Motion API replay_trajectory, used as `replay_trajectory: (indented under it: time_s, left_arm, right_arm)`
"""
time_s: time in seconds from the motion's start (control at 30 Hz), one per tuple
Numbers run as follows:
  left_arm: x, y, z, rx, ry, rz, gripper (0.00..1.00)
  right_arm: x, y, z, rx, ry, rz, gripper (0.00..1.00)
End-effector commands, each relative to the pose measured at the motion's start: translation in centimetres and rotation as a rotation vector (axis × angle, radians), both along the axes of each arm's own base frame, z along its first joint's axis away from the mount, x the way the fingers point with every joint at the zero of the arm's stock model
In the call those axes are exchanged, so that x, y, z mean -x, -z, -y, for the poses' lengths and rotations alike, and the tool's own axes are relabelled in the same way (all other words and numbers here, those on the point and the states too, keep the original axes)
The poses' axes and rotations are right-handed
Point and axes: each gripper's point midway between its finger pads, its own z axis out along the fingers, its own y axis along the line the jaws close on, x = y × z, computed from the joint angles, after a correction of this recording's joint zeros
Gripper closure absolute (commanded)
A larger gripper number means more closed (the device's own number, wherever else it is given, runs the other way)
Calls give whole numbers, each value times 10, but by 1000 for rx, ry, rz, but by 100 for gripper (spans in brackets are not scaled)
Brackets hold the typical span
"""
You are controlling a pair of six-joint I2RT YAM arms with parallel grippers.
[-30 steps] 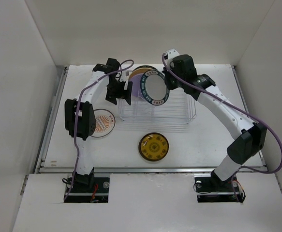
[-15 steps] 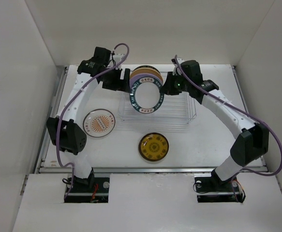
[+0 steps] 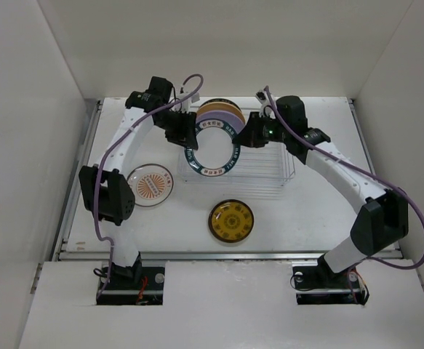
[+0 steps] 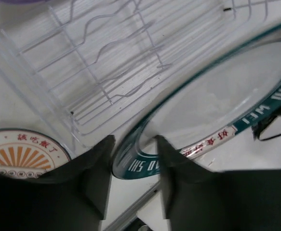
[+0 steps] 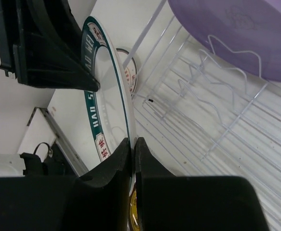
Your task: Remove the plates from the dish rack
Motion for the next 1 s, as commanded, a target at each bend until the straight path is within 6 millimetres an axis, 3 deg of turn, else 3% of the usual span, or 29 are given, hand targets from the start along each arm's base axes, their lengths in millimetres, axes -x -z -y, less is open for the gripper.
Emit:
replay_trajectory:
  time_s: [0.0, 0.07, 0.17, 0.33, 0.37, 0.4, 0.47, 0.5, 0.53, 0.6, 0.63, 0.7, 0.73, 0.8, 0.93, 0.97]
  left_arm:
    - [20, -29, 18, 126, 118, 23, 72]
    - [33, -34, 20, 157, 164, 2, 100]
    - [49, -36, 17, 254, 204, -88, 100]
    - [48, -55, -6, 387, 146, -126, 100]
    - [49, -58, -13, 385, 139, -118, 100]
    - [52, -61, -23, 383, 118, -124, 100]
    - [55, -65, -33, 377, 118, -103, 100]
    - [54, -68, -45, 377, 88, -90, 100]
    - [54, -68, -51, 399, 65, -111, 100]
    - [56, -71, -68, 425, 12, -110, 100]
    - [47, -74, -89, 454, -54, -93, 100]
    - [47, -77, -111, 483, -118, -96, 100]
    - [41, -72, -135, 488, -154, -71, 100]
    - [51, -70, -153, 504, -194, -130, 100]
    - [53, -33, -196, 398, -315, -247, 100]
    - [54, -15, -204, 369, -354, -301, 100]
  right_arm:
    - [13, -50, -17, -130, -114, 122, 100]
    - [14, -53, -18, -137, -123, 132, 100]
    - [12, -55, -20, -144, -133, 141, 100]
    - [10, -52, -23, -143, -146, 125, 100]
    - [7, -42, -25, -137, -153, 101, 95]
    - [6, -41, -27, -137, -162, 93, 74]
    - [1, -38, -33, -138, -181, 75, 53]
    - [1, -37, -34, -138, -191, 63, 37]
    - [1, -39, -39, -140, -200, 68, 30]
    - [-10, -49, -37, -128, -152, 87, 23]
    - [-14, -53, -35, -109, -138, 120, 21]
    - [-28, -65, -30, -75, -80, 165, 18]
    - [-32, -69, -27, -55, -63, 194, 18]
    - [-44, -75, -20, -12, -5, 220, 18]
    - [-82, -49, -1, 133, 159, 199, 18]
    - [-89, -44, 4, 172, 188, 205, 20]
